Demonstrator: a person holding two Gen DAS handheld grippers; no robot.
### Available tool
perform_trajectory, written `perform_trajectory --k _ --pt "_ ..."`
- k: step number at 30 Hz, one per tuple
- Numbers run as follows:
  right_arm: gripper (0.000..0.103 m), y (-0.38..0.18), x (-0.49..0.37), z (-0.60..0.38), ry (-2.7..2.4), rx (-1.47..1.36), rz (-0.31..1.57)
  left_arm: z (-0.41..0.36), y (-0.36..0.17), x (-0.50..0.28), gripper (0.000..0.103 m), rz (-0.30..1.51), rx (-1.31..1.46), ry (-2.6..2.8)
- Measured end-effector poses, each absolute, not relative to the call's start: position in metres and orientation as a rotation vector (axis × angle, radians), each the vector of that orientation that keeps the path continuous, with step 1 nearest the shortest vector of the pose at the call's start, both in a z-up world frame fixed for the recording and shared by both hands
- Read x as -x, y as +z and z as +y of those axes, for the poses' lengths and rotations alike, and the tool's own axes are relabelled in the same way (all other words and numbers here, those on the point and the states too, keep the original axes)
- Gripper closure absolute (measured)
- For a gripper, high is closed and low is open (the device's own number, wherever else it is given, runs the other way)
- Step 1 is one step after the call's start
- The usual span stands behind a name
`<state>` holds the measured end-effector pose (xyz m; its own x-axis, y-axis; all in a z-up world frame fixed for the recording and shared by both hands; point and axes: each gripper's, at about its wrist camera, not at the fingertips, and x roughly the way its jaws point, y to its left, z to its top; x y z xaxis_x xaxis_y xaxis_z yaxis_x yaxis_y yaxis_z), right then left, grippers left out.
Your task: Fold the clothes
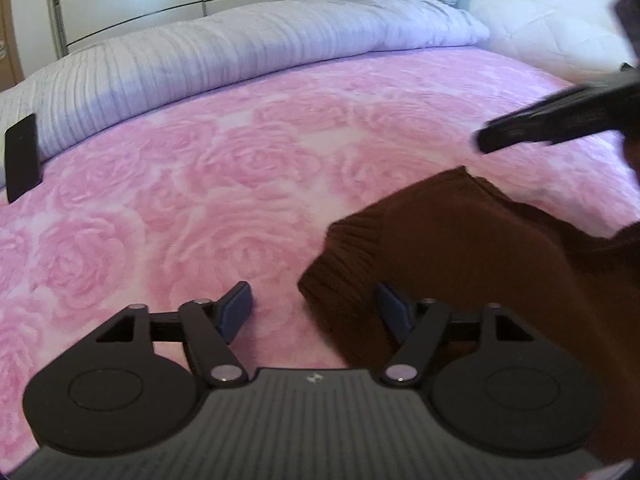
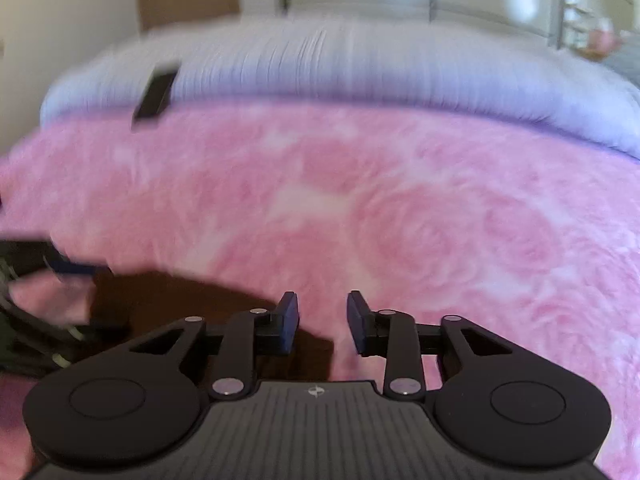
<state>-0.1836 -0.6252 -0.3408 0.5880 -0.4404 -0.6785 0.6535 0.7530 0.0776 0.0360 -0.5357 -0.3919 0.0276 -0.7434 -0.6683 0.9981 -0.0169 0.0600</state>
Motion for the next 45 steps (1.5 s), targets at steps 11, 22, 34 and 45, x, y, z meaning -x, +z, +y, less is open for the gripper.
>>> perform_trajectory --k 11,22,34,45 --pt "0.07 -0.354 0.252 -0.567 -0.618 -0.244 0.877 -0.512 -0.359 -0.03 0.041 0.495 -0.577 -1.444" --pt "0.07 -0.35 0.361 -0.474 -0.645 -0.285 0.817 -0.484 -0.38 0.053 0.038 0.509 -0.737 -1.615" --pt "0.059 -0.298 0.48 -0.354 -0.745 -0.318 0.657 -0.319 -0.316 0.139 0.036 0.265 -0.736 -1.743" --pt "0.044 -0.331 0.448 -0.23 -0.571 0.037 0.774 -0.184 -0.366 0.257 0.023 -0.433 -1.108 -1.95"
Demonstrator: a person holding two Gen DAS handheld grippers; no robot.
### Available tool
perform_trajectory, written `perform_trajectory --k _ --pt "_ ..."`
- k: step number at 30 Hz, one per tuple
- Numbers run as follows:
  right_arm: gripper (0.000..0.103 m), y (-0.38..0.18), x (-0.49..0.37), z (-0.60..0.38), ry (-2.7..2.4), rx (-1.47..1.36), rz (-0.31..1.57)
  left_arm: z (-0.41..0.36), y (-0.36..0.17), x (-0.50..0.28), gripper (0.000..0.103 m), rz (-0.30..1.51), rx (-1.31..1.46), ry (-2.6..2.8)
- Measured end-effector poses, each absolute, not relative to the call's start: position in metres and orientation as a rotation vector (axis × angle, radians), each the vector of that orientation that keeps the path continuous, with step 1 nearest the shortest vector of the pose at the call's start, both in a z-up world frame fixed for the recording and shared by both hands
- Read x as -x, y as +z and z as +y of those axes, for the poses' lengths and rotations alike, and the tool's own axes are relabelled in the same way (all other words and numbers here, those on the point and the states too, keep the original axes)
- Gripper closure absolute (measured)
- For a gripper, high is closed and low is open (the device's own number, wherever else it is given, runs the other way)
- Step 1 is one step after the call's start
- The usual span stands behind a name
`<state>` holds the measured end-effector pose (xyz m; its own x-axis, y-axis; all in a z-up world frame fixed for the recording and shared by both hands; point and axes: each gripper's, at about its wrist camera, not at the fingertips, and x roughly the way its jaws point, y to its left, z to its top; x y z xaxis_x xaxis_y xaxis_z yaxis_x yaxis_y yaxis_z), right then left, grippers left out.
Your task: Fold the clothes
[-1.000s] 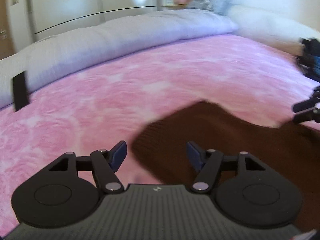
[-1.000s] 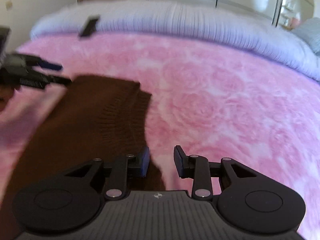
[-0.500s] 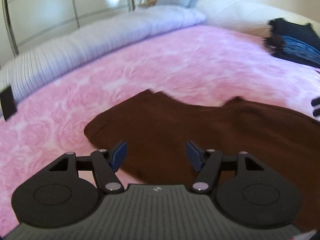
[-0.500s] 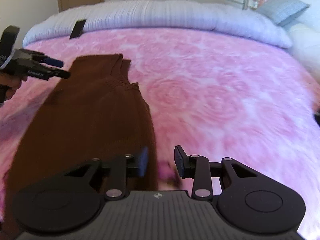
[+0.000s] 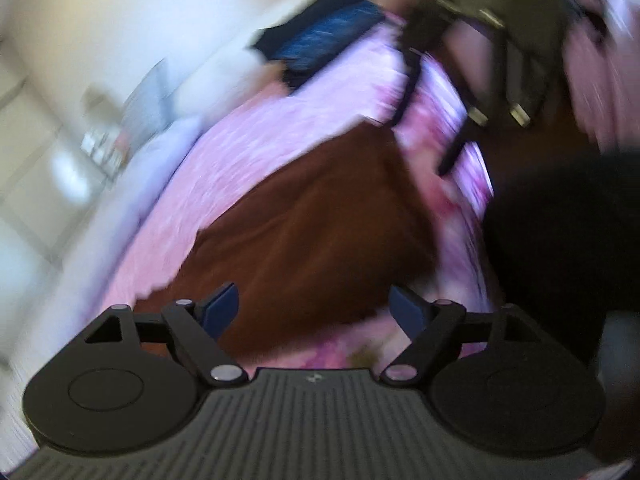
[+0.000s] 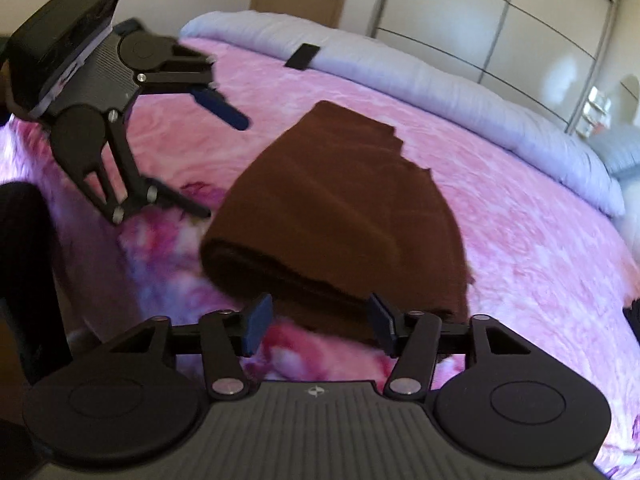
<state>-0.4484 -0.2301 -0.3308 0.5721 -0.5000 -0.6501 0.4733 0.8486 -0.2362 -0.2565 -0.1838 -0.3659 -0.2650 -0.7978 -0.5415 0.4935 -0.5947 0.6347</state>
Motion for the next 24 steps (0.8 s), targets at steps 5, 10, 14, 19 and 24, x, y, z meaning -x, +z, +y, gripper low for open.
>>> perform_trajectory --k 5,10,14,19,24 --pt "0.041 -0.341 0.444 -0.222 -0.554 0.036 0.774 -0.19 -0.385 0.276 0.023 -0.617 -1.208 -1.934" --pt "0.031 -0.348 0.44 -0.213 -0.541 0.103 0.801 -0.202 -0.399 0.292 0.05 -0.664 -1.272 -1.968" --pt "0.027 -0.354 0.435 -0.211 -0.536 0.214 0.838 -0.23 -0.371 0.274 0.075 -0.285 -1.093 -2.069" --pt "0.023 -0.362 0.432 -0.206 -0.528 0.388 0.831 -0.254 -0.348 0.249 0.075 -0.101 -0.945 -2.096" --pt "0.031 -0.383 0.418 -0.221 -0.522 0.538 0.861 -0.253 -0.354 0.253 0.071 -0.134 -0.995 -2.106"
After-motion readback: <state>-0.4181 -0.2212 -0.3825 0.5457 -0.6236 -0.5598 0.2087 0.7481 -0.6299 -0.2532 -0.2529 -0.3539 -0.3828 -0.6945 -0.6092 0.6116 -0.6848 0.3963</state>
